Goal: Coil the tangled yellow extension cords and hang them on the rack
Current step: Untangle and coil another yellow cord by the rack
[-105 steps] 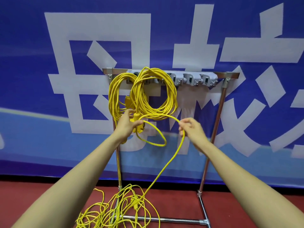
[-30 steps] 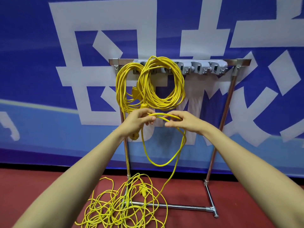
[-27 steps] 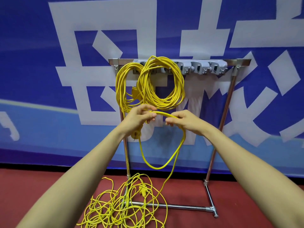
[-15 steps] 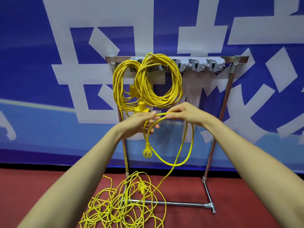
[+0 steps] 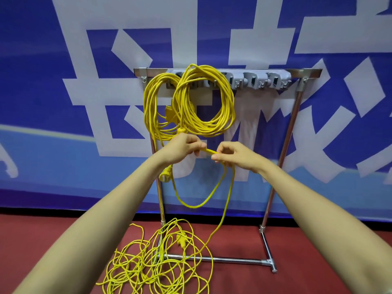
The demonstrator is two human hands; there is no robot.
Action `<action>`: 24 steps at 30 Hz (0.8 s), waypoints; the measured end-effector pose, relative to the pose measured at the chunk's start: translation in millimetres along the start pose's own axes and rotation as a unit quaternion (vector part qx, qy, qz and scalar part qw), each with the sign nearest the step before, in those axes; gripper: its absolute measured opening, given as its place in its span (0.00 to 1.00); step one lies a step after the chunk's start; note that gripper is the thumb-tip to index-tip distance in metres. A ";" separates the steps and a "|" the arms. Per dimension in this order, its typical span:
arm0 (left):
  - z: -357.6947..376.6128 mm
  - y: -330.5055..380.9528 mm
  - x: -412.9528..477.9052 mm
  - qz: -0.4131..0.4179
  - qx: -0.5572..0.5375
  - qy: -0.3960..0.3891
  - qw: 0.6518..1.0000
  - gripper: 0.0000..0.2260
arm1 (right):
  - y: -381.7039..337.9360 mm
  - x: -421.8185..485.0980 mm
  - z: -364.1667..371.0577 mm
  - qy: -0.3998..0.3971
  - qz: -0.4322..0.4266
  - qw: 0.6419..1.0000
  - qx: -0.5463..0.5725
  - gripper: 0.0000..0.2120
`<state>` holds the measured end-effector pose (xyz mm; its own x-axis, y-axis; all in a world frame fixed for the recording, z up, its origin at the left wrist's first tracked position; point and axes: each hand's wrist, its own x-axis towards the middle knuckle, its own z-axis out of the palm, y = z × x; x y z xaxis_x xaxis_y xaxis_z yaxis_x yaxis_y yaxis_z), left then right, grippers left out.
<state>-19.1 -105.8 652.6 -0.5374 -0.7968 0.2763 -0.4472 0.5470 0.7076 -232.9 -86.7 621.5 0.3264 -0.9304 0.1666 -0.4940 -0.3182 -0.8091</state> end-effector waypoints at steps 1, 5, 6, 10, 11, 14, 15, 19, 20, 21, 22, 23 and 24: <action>-0.6 -2.3 2.6 0.012 0.057 0.008 0.998 0.11 | 3.9 -0.6 6.9 0.017 0.000 1.000 -0.003 0.17; 2.1 -18.4 9.7 0.008 0.140 0.004 0.990 0.11 | 23.8 3.7 32.1 0.088 0.000 0.995 -0.043 0.10; 2.1 -22.3 9.6 0.001 0.135 -0.013 0.991 0.11 | 30.3 6.7 36.3 0.090 -0.005 0.993 -0.072 0.07; 0.3 -38.8 8.6 -0.010 0.144 -0.063 0.987 0.09 | 70.8 13.4 58.5 0.130 0.017 0.979 -0.155 0.10; -0.8 -45.1 9.2 -0.010 0.138 -0.031 0.990 0.07 | 82.1 11.2 68.1 0.154 0.038 0.976 -0.150 0.12; -3.3 -63.8 13.1 -0.032 0.053 0.097 0.993 0.03 | 118.9 2.8 96.6 0.169 0.120 0.973 -0.097 0.13; -3.6 -67.8 14.4 -0.038 0.021 0.130 0.991 0.03 | 130.6 -0.6 104.7 0.153 0.147 0.974 -0.081 0.10; -7.8 -75.1 16.5 -0.050 -0.050 0.221 0.973 0.05 | 185.2 -10.0 133.6 0.068 0.208 0.972 -0.080 0.08; -7.9 -78.1 15.4 -0.055 -0.066 0.219 0.972 0.06 | 201.9 -12.1 140.9 0.059 0.233 0.969 -0.059 0.09; -6.6 -82.7 12.8 -0.063 -0.078 0.208 0.973 0.06 | 214.2 -13.9 145.8 0.060 0.268 0.961 -0.044 0.10; -3.2 -90.3 9.4 -0.079 -0.086 0.195 0.974 0.06 | 226.0 -14.4 149.0 0.071 0.300 0.951 -0.026 0.11; 1.5 -99.6 5.4 -0.099 -0.093 0.183 0.974 0.06 | 232.3 -14.6 149.0 0.091 0.334 0.938 0.001 0.12; 7.9 -111.2 1.4 -0.122 -0.099 0.176 0.972 0.05 | 237.9 -12.4 146.8 0.125 0.354 0.926 0.047 0.13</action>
<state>24.2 -165.7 569.1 -0.1400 -0.9542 0.2645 -0.3649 0.2981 0.8820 -236.2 -124.1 344.2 -0.2559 -0.9164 -0.3079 -0.4371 0.3938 -0.8086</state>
